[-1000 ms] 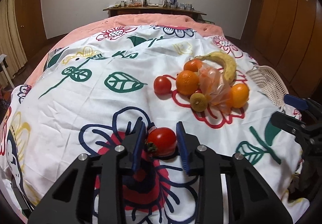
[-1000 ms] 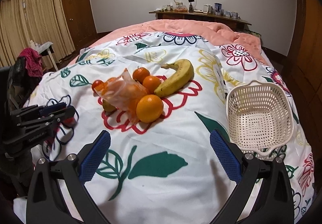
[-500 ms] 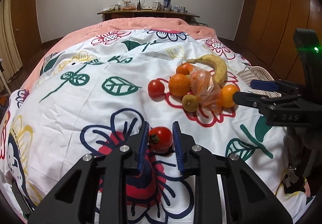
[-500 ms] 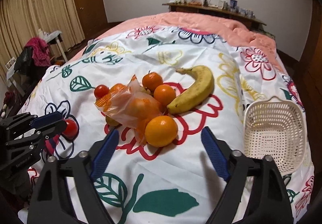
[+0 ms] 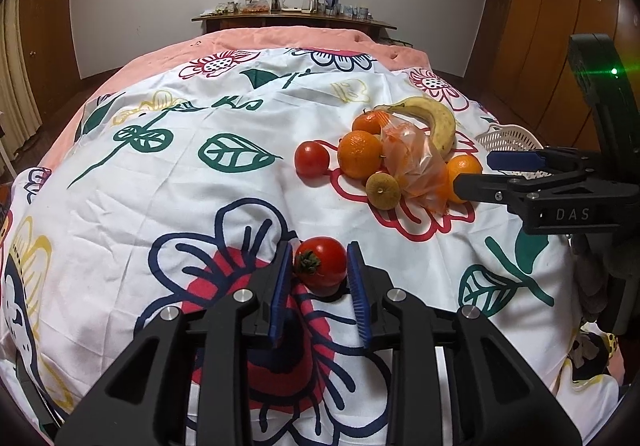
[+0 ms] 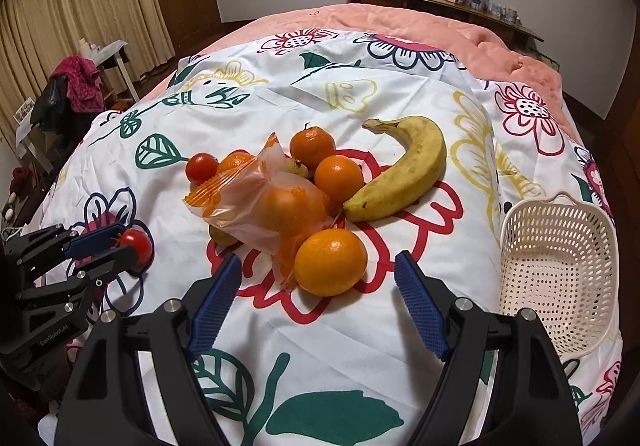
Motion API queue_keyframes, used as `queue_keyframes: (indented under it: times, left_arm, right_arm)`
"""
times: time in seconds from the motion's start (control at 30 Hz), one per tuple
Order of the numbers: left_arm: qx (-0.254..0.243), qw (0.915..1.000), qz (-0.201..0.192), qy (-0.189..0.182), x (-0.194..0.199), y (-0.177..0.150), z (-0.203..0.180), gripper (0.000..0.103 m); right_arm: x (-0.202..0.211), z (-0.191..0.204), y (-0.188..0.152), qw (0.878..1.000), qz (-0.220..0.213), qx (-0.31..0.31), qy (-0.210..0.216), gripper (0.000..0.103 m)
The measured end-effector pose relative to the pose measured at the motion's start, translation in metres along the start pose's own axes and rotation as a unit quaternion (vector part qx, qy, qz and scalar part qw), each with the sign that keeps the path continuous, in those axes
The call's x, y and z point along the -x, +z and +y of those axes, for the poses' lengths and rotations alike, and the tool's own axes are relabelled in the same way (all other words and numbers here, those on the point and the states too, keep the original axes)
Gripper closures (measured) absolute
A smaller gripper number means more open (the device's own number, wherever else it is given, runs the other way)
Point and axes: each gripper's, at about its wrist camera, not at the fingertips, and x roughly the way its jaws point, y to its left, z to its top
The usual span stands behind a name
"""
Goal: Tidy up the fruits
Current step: 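Lift the tomato with the left gripper while the right gripper grasps the large orange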
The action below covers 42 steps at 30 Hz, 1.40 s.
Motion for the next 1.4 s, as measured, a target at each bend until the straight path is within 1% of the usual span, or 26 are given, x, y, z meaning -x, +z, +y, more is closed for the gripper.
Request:
queue_keyframes:
  times: [0.3,0.47,0.53,0.57,0.6,0.63,0.67,0.7,0.83,1.0,1.23,1.33,1.4]
  left_arm:
    - [-0.003,1.0,0.002,-0.004,-0.003,0.001,-0.005,0.071]
    - [0.001,0.9999,0.012,-0.001,-0.013,0.001,-0.004,0.071]
    - [0.004,0.9999,0.014,0.001,-0.013,0.001,-0.002,0.072]
    - [0.007,0.9999,0.014,0.001,-0.012,0.002,-0.002,0.072]
    - [0.008,0.9999,0.012,0.0,-0.01,0.003,-0.002,0.072]
    - [0.007,0.9999,0.007,0.003,-0.007,0.004,-0.002,0.073]
    - [0.004,1.0,0.003,0.005,-0.004,0.004,-0.003,0.073]
    - [0.001,1.0,-0.002,0.007,-0.001,0.005,-0.004,0.073]
    - [-0.001,0.9999,-0.016,0.003,0.011,0.01,-0.007,0.073]
    - [-0.002,0.9997,-0.025,-0.002,0.02,0.015,-0.01,0.073]
    - [-0.005,0.9996,-0.027,-0.01,0.023,0.017,-0.016,0.073]
    - [-0.005,0.9995,-0.029,-0.011,0.024,0.018,-0.016,0.073]
    - [-0.003,0.9995,-0.029,-0.012,0.025,0.019,-0.016,0.073]
  right_arm:
    - [-0.002,0.001,-0.001,1.0,0.006,0.002,0.001,0.025]
    - [-0.007,0.002,0.0,1.0,0.015,0.005,-0.001,0.025]
    - [-0.008,0.002,0.001,1.0,0.018,0.004,-0.003,0.031]
    - [-0.009,0.002,0.001,1.0,0.02,0.002,-0.004,0.037]
    - [-0.01,0.001,0.001,1.0,0.021,0.001,-0.003,0.04]
    - [-0.01,0.0,0.001,1.0,0.022,-0.001,-0.003,0.045]
    - [-0.011,-0.001,0.002,1.0,0.023,-0.005,-0.003,0.048]
    - [-0.011,-0.002,0.002,1.0,0.024,-0.007,-0.002,0.049]
    - [-0.01,-0.003,0.003,1.0,0.023,-0.002,-0.007,0.049]
    - [-0.013,-0.003,0.01,0.999,0.028,0.009,-0.016,0.049]
    - [-0.024,0.0,0.017,0.998,0.051,0.042,-0.01,0.049]
    - [-0.025,0.003,0.015,0.997,0.053,0.049,-0.006,0.049]
    - [-0.025,0.005,0.014,0.997,0.054,0.052,-0.003,0.052]
